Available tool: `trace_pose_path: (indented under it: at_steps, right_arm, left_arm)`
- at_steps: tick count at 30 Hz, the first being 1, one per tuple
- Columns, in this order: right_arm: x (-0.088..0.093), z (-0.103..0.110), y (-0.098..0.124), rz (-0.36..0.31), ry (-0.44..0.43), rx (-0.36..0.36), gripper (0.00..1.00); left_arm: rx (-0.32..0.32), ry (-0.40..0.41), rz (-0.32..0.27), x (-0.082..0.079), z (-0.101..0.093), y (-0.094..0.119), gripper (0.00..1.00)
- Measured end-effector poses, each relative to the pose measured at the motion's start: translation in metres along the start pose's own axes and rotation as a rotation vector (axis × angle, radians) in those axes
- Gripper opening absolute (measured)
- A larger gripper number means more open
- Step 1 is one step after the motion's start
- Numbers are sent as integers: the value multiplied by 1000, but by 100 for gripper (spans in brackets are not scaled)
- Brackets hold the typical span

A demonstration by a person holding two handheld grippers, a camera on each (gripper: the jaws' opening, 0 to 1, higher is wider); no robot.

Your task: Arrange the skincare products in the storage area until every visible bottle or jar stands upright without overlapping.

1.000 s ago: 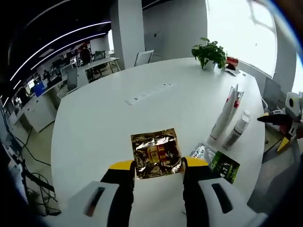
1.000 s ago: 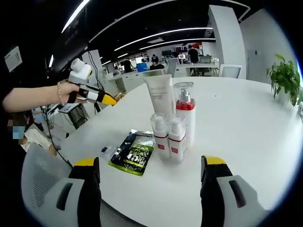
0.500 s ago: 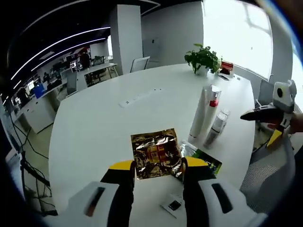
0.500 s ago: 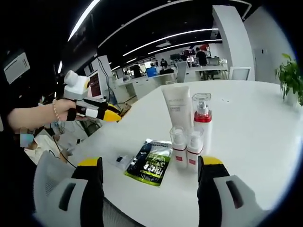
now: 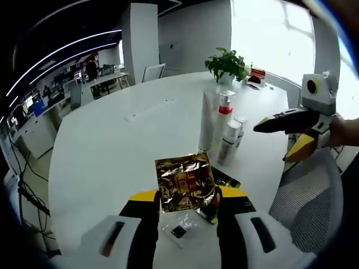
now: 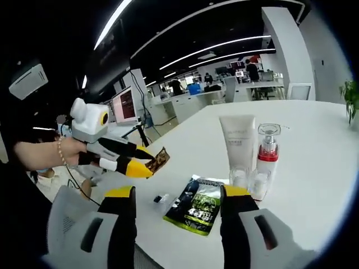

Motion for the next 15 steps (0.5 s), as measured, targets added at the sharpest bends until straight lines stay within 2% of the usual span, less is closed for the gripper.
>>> trace_pose_path:
  at_steps: [7,15]
  right_arm:
    - [-13,12,-20,-38,-51,-64,42]
    - [-23,19,-36,-94,-142,-98,33]
  left_arm:
    - [29,-12,-30,-8,-21,10,42]
    - [49,-22,-45,-9,-32,12,42]
Point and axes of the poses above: the point that each gripper's makers call its tool centre point, and the gripper's own axes: y roughly backward along the fingers, z roughly to its left, x roughly out of its underside, the point moved 5 cm from there along y, roughly backward along the fingers, and after that the axes turned 12 degrees about y, right-handed, at the moved point
